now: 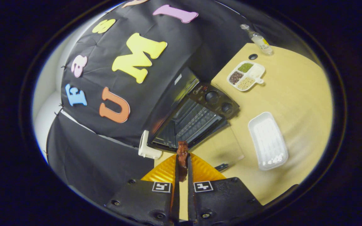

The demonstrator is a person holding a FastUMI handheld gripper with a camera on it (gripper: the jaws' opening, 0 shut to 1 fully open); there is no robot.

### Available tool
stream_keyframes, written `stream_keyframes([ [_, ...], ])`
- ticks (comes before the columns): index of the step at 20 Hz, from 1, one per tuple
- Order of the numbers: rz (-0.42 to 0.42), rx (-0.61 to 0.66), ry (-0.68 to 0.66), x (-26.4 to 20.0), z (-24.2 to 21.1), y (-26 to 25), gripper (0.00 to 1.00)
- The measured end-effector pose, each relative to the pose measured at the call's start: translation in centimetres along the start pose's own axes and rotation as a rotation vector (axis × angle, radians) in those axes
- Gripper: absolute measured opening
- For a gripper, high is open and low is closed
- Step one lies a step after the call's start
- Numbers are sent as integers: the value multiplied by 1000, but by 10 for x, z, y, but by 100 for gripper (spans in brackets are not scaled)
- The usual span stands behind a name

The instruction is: Open the toaster oven, put the food inside, and close the toaster oven door.

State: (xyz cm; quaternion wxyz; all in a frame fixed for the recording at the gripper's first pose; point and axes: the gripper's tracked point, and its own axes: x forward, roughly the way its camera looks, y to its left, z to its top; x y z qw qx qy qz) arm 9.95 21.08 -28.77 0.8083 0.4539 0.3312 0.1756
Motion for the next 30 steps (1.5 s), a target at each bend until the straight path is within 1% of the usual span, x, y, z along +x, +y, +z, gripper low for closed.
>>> stream_keyframes([
  [3, 22, 76, -48, 49, -11, 9, 13],
  [5, 31, 121, -97, 79, -10, 9, 13],
  [8, -9, 205, -219, 120, 2, -7, 13],
  [10, -13, 282, -265, 146, 9, -15, 13],
  [13, -34, 311, -327, 175, 24, -22, 13],
  [15, -58, 282, -356, 188, 31, -24, 13],
  [18, -70, 279, -387, 207, 40, -23, 14],
  [21, -94, 247, -405, 219, 42, -26, 15],
  [23, -82, 253, -419, 221, 44, -25, 16],
  [24, -96, 235, -426, 222, 45, -27, 17],
  [25, -124, 198, -429, 224, 44, -31, 17],
  [27, -172, 103, -411, 226, 41, -34, 20],
  [30, -246, -110, -372, 228, 35, -39, 36],
])
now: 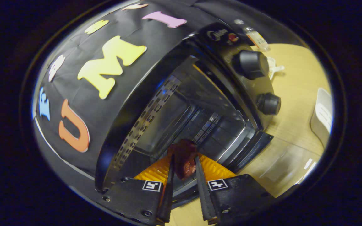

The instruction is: Open the toaster oven, put the food inside, and close the toaster oven door.

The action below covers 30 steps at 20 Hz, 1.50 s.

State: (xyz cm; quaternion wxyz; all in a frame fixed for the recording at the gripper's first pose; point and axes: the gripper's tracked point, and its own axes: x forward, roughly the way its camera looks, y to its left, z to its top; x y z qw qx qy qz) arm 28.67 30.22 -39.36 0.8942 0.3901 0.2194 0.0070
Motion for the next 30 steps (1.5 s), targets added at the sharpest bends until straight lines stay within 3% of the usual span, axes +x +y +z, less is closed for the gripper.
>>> stream_keyframes([
  [3, -7, -188, 19, 1, -1, -4, 56],
  [6, -56, -351, 27, -11, -4, -10, 90],
  [7, -62, -411, 25, -17, -3, -12, 95],
  [14, -36, -577, 12, -61, 14, -6, 97],
  [20, -39, -679, 44, -129, 31, -23, 97],
  [30, -48, -810, 171, -233, -13, -96, 97],
])
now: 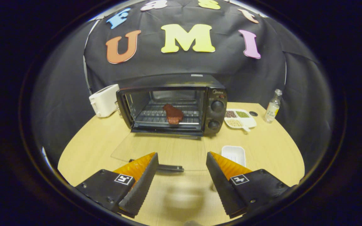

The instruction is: Open the toaster oven, put the food inside, and close the toaster oven door.

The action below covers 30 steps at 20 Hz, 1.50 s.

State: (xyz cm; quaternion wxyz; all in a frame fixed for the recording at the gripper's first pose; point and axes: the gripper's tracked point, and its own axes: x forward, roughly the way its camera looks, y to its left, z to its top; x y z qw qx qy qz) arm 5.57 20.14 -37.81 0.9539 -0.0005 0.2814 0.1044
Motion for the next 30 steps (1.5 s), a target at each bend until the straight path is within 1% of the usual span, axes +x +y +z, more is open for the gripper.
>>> stream_keyframes([
  [4, 32, -20, 76, -5, -50, 12, 97],
  [6, 48, -15, 105, -1, -67, 23, 97],
  [9, 59, -27, 136, 18, -79, 37, 97],
  [14, 50, -4, 172, 50, -84, 47, 97],
  [20, 32, -6, 203, 74, -85, 49, 98],
  [25, 33, -41, 202, 78, -76, 48, 97],
  [30, 46, -46, 200, 67, -60, 48, 97],
])
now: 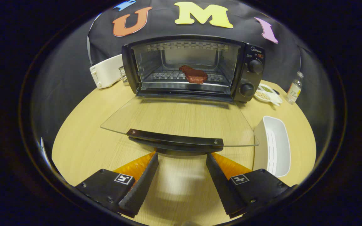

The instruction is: Open the toaster oven, put the food inside, and close the toaster oven door.

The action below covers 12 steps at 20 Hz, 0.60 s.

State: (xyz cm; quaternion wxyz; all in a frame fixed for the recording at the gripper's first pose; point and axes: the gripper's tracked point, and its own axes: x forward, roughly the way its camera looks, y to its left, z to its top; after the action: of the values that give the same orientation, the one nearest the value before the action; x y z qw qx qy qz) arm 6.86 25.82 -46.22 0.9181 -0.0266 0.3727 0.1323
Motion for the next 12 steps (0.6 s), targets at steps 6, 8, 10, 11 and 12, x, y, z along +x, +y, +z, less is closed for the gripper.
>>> stream_keyframes([
  [6, 21, 4, -86, -25, 65, 0, 97],
  [8, 23, 17, -121, -28, 94, -2, 97],
  [10, 14, 18, -151, -26, 118, -7, 97],
  [11, 13, 25, -166, -25, 129, -10, 98],
  [12, 17, 31, -184, -24, 139, -11, 98],
])
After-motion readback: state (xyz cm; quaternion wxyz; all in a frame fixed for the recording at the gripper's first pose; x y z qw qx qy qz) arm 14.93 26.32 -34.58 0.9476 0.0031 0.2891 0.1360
